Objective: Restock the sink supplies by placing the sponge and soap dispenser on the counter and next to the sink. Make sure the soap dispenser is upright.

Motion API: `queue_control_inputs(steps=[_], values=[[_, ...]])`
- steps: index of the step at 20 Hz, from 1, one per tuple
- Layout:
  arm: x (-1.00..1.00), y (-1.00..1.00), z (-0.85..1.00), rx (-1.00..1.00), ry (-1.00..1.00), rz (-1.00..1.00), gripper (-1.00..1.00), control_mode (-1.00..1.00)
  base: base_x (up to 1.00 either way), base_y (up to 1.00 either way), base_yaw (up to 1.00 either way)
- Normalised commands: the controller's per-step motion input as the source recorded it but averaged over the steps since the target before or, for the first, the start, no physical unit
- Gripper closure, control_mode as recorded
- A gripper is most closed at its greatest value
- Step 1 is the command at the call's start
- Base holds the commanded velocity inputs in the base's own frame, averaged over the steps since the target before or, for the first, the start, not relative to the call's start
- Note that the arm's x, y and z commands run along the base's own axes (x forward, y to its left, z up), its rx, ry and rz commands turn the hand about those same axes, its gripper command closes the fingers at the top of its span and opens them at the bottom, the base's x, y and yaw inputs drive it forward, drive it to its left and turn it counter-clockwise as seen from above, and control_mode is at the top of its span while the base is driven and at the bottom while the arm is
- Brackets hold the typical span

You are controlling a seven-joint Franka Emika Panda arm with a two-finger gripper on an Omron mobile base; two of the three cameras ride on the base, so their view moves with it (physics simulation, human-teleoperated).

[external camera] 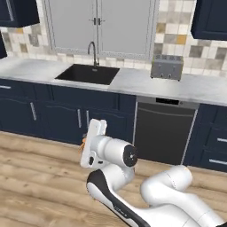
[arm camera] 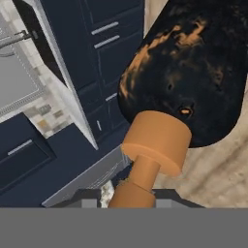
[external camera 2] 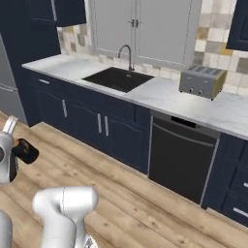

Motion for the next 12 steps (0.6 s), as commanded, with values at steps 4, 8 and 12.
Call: queue_control_inputs(steps=[4, 8, 12], values=[[0.0, 0.0, 0.0, 0.0, 0.0, 0.0, 1.0, 1.0, 1.0, 0.48, -0.21], [0.0, 0.0, 0.0, 0.0, 0.0, 0.0, 1.0, 1.0, 1.0, 0.57, -0.28], [0.0, 0.0, 0.0, 0.0, 0.0, 0.0, 1.0, 1.0, 1.0, 0.46, -0.37]])
